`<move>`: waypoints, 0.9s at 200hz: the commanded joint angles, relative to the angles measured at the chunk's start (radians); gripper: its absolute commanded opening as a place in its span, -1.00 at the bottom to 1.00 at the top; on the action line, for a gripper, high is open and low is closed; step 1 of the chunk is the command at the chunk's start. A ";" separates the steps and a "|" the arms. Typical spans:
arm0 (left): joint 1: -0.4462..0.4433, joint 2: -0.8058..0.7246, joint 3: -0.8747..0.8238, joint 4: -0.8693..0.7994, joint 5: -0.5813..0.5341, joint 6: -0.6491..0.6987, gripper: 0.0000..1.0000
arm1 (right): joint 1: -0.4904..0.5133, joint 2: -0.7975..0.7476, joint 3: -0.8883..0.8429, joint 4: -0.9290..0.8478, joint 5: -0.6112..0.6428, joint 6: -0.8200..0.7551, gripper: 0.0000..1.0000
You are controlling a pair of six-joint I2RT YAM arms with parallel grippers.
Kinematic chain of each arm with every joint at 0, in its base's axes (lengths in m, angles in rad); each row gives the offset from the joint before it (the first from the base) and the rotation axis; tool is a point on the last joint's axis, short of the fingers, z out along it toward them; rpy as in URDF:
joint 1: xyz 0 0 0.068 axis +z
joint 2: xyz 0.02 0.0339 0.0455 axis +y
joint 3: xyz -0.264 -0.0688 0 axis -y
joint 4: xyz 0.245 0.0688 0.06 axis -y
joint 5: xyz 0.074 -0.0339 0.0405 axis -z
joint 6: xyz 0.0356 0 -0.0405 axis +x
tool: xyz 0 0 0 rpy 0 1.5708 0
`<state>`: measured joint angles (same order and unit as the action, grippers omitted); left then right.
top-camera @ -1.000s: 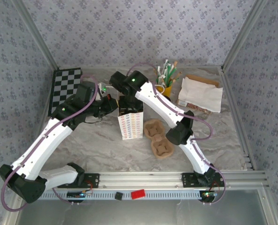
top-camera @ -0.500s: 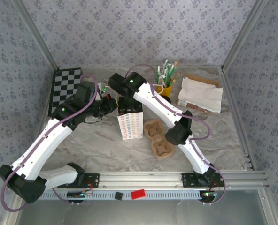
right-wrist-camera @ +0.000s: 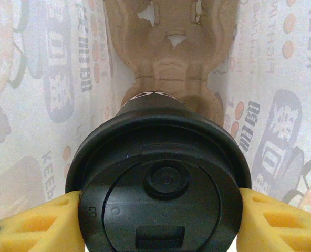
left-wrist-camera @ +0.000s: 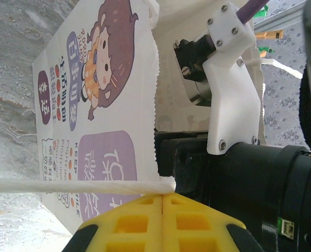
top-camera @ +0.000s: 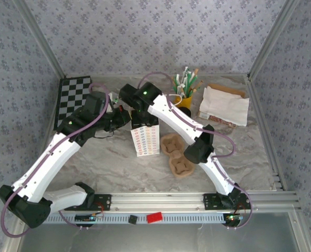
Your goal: Pack the takeout coffee
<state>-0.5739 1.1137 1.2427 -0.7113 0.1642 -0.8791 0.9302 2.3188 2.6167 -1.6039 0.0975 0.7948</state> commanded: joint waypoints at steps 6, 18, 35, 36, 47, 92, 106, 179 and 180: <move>0.003 -0.017 0.011 -0.022 -0.005 0.023 -1.00 | 0.002 -0.048 0.006 -0.193 0.003 -0.016 0.10; 0.002 -0.017 0.010 -0.019 -0.002 0.023 -1.00 | 0.000 -0.051 -0.012 -0.194 0.002 -0.022 0.11; 0.000 -0.017 0.014 -0.027 0.005 0.028 -1.00 | -0.001 -0.063 -0.045 -0.195 0.004 -0.031 0.10; 0.001 -0.018 0.015 -0.027 0.006 0.028 -1.00 | -0.001 -0.064 -0.046 -0.194 0.004 -0.030 0.10; 0.001 -0.019 0.015 -0.030 0.003 0.031 -1.00 | -0.002 -0.074 -0.058 -0.189 0.010 -0.030 0.11; -0.001 -0.014 0.007 -0.020 0.009 0.027 -1.00 | 0.004 -0.038 -0.057 -0.187 0.005 -0.034 0.11; -0.001 -0.011 0.008 -0.019 0.014 0.026 -1.00 | 0.003 -0.031 -0.058 -0.175 0.005 -0.035 0.11; -0.001 -0.014 -0.003 -0.016 0.006 0.029 -1.00 | 0.002 0.001 -0.085 -0.114 -0.009 -0.055 0.12; -0.001 -0.014 -0.003 -0.016 0.006 0.029 -1.00 | 0.002 0.002 -0.085 -0.113 -0.008 -0.055 0.12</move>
<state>-0.5739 1.1133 1.2427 -0.7143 0.1680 -0.8715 0.9291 2.2967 2.5435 -1.6039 0.0895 0.7589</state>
